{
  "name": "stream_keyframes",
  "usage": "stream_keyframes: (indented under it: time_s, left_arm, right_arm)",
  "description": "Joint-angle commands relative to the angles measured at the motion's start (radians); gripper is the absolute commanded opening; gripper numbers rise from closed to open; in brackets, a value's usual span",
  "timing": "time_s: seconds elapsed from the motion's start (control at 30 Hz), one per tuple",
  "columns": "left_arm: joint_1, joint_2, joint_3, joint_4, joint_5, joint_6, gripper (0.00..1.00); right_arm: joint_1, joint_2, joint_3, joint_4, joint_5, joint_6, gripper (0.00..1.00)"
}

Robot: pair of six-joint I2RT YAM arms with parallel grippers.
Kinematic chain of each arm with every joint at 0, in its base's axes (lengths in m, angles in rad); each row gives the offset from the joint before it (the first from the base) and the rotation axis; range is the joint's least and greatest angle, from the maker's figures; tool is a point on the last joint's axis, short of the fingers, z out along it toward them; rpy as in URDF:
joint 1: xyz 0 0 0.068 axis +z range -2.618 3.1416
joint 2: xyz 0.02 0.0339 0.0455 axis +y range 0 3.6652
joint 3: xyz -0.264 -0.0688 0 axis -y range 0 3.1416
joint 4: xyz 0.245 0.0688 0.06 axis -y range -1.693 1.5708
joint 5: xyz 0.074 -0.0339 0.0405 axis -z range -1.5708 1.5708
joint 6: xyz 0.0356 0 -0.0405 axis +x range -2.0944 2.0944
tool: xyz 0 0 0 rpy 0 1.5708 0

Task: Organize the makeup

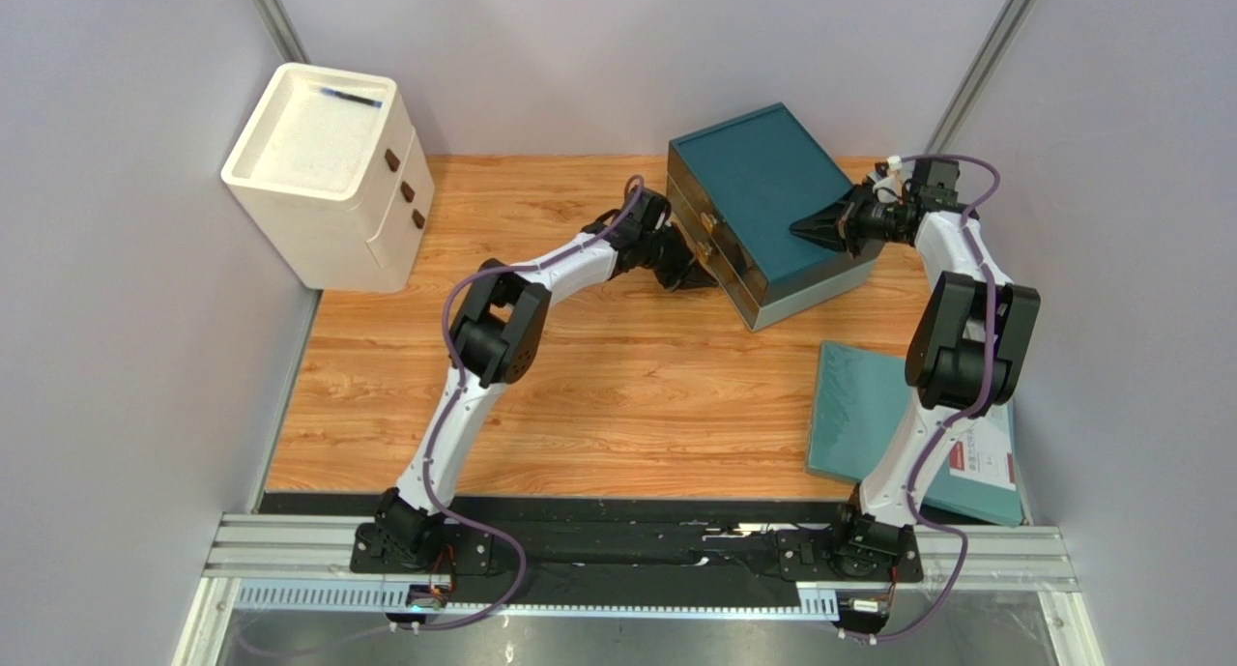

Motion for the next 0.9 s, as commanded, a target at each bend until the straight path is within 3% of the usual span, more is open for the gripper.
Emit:
stream_keyframes:
  time_s: [0.0, 0.13, 0.23, 0.33, 0.53, 0.7, 0.73, 0.77, 0.83, 0.87]
  left_arm:
    - [0.019, -0.239, -0.143, 0.045, -0.065, 0.099, 0.0]
    - [0.056, -0.399, -0.232, -0.102, -0.151, 0.275, 0.05]
    - [0.061, -0.491, -0.2, -0.272, -0.208, 0.523, 0.2]
    - [0.059, -0.601, -0.197, -0.453, -0.289, 0.697, 0.48]
    - [0.058, -0.842, -0.439, -0.579, -0.433, 0.889, 0.66]
    - [0.058, -1.075, -0.64, -0.625, -0.527, 0.94, 0.92]
    - [0.058, -1.133, -0.661, -0.624, -0.533, 0.957, 0.99]
    - [0.058, -1.158, -0.677, -0.633, -0.541, 0.966, 0.99]
    - [0.058, -1.212, -0.7, -0.656, -0.593, 0.99, 0.99]
    - [0.058, -1.224, -0.698, -0.682, -0.613, 0.997, 1.0]
  right_arm:
    - [0.029, 0.126, -0.105, -0.195, 0.293, -0.129, 0.04]
    - [0.03, 0.101, -0.101, -0.184, 0.289, -0.114, 0.04]
    - [0.033, 0.058, -0.064, -0.188, 0.289, -0.088, 0.04]
    - [0.056, -0.033, 0.006, -0.199, 0.302, -0.06, 0.04]
    - [0.108, -0.181, 0.128, -0.161, 0.29, -0.063, 0.1]
    - [0.191, -0.316, 0.139, -0.141, 0.345, -0.106, 0.24]
    - [0.219, -0.363, 0.134, -0.132, 0.359, -0.112, 0.29]
    - [0.231, -0.392, 0.119, -0.127, 0.397, -0.12, 0.53]
    - [0.28, -0.47, 0.105, -0.121, 0.442, -0.149, 0.7]
    - [0.294, -0.497, 0.085, -0.119, 0.494, -0.16, 0.99]
